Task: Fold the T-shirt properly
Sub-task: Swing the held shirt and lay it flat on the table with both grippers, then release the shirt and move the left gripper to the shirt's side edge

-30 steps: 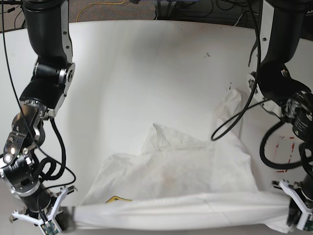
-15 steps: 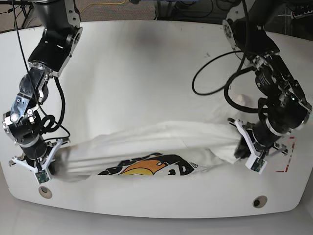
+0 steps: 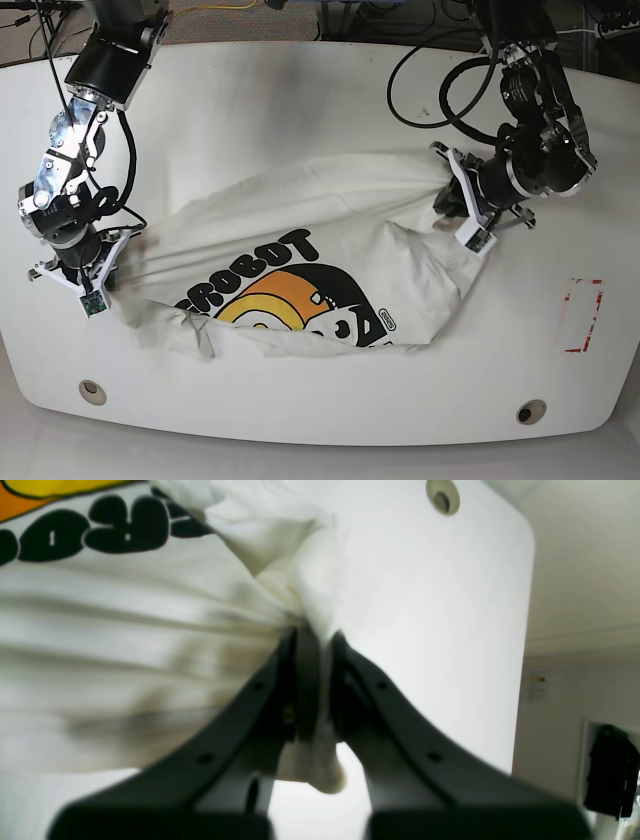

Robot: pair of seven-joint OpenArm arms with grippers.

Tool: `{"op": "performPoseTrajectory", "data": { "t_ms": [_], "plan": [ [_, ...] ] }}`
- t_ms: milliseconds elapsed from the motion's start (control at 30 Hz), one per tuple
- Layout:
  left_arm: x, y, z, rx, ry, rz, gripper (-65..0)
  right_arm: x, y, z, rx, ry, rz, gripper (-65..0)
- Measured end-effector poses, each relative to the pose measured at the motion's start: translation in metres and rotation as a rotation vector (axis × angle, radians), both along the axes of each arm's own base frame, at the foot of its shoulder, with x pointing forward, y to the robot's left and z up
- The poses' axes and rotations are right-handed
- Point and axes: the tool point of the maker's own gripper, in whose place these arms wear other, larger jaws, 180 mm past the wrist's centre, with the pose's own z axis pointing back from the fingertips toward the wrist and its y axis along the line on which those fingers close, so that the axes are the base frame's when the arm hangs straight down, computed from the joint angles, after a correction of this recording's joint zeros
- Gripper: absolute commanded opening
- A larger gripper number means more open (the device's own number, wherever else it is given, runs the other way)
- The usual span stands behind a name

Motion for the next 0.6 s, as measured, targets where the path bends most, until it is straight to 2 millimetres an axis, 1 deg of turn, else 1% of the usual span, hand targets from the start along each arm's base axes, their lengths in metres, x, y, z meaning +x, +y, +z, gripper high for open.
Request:
{"op": "performPoseTrajectory", "data": {
  "t_ms": [167,267,367,433,467,533,600],
  "plan": [
    [-0.028,-0.017,-0.019,-0.023,0.075,-0.065,-64.7,-0.001,0.007,-0.006,0.021,0.009,0.001,-65.0],
    [-0.042,-0.027,-0.026,-0.038,0.112,-0.099,-64.6,-0.001,0.009,-0.007,0.03,0.008,0.005,-65.0],
    [-0.05,-0.038,-0.03,-0.042,0.131,-0.139,-64.4,-0.001,0.009,-0.011,0.037,0.016,0.0,-65.0],
    [-0.05,-0.042,-0.03,-0.044,0.129,-0.153,-63.5,-0.001,0.01,-0.016,0.046,0.028,-0.005,-65.0],
    [-0.05,-0.043,-0.029,-0.046,0.125,-0.155,-61.4,-0.001,0.01,-0.018,0.05,0.032,-0.007,-65.0],
    [-0.048,-0.043,-0.028,-0.044,0.12,-0.155,-55.1,-0.001,0.014,-0.021,0.064,0.038,-0.004,-65.0],
    [-0.047,-0.041,-0.028,-0.037,0.12,-0.156,-46.4,-0.001,0.017,-0.024,0.072,0.044,-0.001,-65.0]
  ]
}}
